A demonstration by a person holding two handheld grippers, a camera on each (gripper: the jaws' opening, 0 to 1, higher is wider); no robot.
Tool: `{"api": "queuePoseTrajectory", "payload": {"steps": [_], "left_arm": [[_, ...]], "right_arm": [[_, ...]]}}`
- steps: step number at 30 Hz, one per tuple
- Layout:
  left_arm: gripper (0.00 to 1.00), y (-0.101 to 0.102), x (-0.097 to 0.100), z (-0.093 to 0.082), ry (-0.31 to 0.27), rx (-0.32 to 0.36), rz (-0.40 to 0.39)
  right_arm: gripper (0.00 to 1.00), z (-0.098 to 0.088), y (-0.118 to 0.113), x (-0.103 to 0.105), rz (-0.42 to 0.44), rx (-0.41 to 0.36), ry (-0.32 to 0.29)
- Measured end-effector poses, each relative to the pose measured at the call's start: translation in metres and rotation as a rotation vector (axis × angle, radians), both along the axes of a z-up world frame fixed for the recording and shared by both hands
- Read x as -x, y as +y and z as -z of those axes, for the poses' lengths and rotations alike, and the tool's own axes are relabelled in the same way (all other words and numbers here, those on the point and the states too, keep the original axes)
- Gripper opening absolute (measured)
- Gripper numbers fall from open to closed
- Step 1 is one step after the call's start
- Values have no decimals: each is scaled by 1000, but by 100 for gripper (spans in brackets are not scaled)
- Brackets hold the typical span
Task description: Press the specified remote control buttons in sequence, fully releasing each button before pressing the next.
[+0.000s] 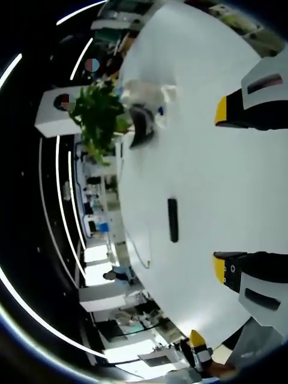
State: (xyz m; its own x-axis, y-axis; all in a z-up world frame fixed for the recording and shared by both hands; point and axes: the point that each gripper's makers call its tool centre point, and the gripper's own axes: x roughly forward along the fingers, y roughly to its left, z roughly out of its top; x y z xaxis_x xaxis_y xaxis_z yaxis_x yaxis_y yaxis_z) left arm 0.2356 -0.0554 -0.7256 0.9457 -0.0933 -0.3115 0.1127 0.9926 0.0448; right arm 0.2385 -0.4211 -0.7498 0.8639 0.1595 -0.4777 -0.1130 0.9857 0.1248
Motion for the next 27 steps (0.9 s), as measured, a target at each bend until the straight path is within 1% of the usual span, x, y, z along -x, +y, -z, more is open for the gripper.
{"api": "queuePoseTrajectory", "payload": {"steps": [5,12,19,27], "left_arm": [[98,0,0,-1,-4,-2,1],[99,-1,0,0,2,-9,6],[99,-1,0,0,6,-9,4],[99,-1,0,2,12,-9,7]], "right_arm": [[83,0,4,0,-21,7,1],[83,0,1,0,-8,-5,2],[83,1,6,0,-34,6,6],[82,1,4,0,-24,4,8]]}}
